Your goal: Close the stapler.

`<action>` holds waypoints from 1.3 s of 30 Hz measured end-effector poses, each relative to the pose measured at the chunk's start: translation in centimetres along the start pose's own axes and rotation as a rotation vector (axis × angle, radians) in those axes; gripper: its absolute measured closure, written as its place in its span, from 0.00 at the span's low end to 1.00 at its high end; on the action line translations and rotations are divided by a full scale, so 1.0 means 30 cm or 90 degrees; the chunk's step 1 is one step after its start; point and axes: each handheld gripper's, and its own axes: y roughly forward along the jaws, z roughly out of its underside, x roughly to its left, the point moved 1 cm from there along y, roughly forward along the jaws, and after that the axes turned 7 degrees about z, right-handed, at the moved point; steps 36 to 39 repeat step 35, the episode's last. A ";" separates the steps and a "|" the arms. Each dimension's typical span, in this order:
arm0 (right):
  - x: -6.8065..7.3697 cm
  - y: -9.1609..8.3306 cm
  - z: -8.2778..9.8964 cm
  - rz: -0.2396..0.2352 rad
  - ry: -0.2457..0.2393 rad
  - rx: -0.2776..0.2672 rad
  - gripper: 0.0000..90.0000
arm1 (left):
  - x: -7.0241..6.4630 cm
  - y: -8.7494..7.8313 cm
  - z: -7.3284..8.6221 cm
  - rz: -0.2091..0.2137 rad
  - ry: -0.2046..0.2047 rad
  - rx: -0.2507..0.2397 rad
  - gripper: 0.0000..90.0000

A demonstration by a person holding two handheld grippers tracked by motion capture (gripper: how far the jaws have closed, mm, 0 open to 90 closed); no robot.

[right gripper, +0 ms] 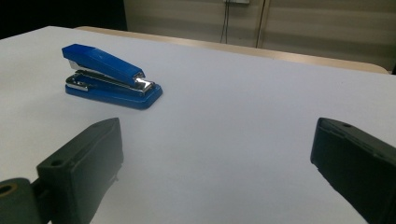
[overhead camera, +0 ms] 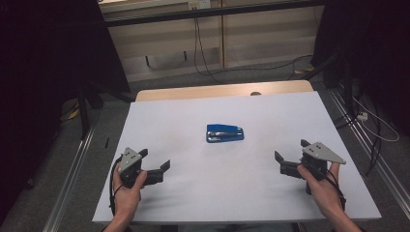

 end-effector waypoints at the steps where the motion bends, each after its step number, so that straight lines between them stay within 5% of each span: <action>1: -0.001 -0.004 0.003 0.001 -0.001 0.003 0.02 | -0.004 -0.006 0.003 -0.003 -0.008 -0.007 0.04; 5: -0.004 -0.012 0.017 -0.002 -0.005 0.015 0.02 | -0.009 -0.025 0.023 -0.007 0.005 0.004 0.04; 17: -0.017 -0.047 0.052 0.015 -0.012 0.007 0.02 | 0.002 -0.065 0.079 -0.017 -0.015 0.002 0.04; 27: -0.026 -0.058 0.061 0.022 0.001 -0.005 0.01 | 0.015 -0.069 0.071 -0.035 -0.033 -0.025 0.04; 31: -0.032 -0.048 0.063 0.024 0.003 -0.003 0.01 | 0.015 -0.061 0.069 -0.027 -0.029 -0.014 0.04; 33: -0.034 -0.042 0.063 0.025 0.006 0.000 0.01 | 0.012 -0.060 0.063 -0.029 -0.006 -0.012 0.04; 39: -0.032 -0.042 0.063 0.025 0.004 0.001 0.01 | 0.014 -0.059 0.059 -0.017 -0.009 -0.014 0.04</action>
